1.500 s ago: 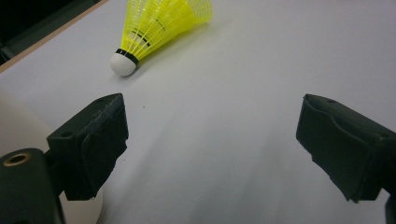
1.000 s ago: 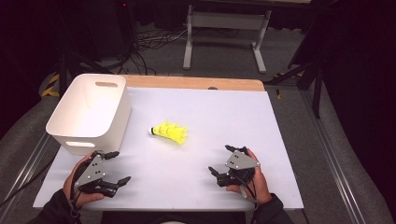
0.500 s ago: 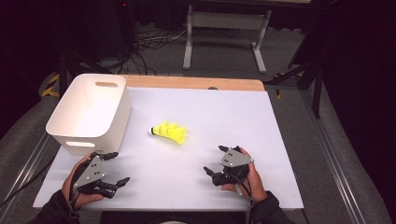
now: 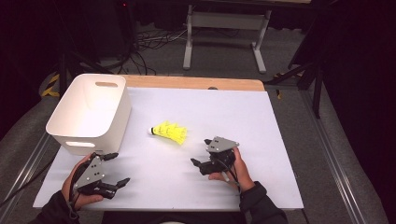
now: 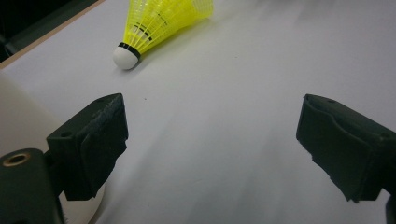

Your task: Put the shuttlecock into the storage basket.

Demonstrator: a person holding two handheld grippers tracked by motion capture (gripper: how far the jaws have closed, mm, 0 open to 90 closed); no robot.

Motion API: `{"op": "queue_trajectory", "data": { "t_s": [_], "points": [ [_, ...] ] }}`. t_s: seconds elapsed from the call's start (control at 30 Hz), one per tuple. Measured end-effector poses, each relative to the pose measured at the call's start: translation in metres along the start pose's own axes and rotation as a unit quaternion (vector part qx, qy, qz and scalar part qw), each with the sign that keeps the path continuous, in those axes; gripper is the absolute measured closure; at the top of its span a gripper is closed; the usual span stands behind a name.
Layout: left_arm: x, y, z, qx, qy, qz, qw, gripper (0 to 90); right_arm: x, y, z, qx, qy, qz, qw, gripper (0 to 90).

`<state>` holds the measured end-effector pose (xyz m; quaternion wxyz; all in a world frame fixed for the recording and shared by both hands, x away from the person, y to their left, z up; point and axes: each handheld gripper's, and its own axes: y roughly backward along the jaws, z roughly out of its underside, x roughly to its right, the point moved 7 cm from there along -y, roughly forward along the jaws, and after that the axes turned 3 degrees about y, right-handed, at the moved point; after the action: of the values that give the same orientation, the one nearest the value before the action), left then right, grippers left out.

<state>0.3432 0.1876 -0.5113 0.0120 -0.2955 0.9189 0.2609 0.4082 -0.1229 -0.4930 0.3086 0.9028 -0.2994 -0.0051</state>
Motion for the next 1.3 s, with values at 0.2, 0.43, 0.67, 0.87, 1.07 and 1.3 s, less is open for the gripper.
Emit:
{"op": "queue_trajectory", "data": {
  "t_s": [0.2,0.43,0.67,0.87,1.07,1.3],
  "points": [
    [0.0,-0.002,-0.002,0.002,-0.007,0.004,1.0,9.8,-0.001,-0.029,-0.01,-0.019,0.002,-0.008,0.9998,22.1],
    [0.002,-0.008,-0.003,-0.003,-0.01,0.014,0.9998,9.8,-0.001,-0.056,-0.02,-0.026,-0.013,-0.015,0.9995,23.2],
    [0.003,-0.006,-0.003,0.002,-0.005,0.019,0.9998,9.8,-0.004,-0.077,-0.027,-0.039,-0.027,-0.028,0.9985,28.1],
    [0.004,-0.007,-0.004,0.002,-0.011,0.02,0.9997,9.8,-0.009,-0.093,-0.035,-0.045,-0.03,-0.04,0.9977,31.6],
    [0.004,-0.007,-0.003,0.002,-0.01,0.023,0.9997,9.8,-0.011,-0.106,-0.042,-0.045,-0.036,-0.042,0.9975,36.3],
    [0.007,-0.008,-0.003,-0.001,-0.011,0.029,0.9995,9.8,-0.007,-0.113,-0.052,-0.033,-0.056,-0.034,0.9973,39.4]
  ]
}}
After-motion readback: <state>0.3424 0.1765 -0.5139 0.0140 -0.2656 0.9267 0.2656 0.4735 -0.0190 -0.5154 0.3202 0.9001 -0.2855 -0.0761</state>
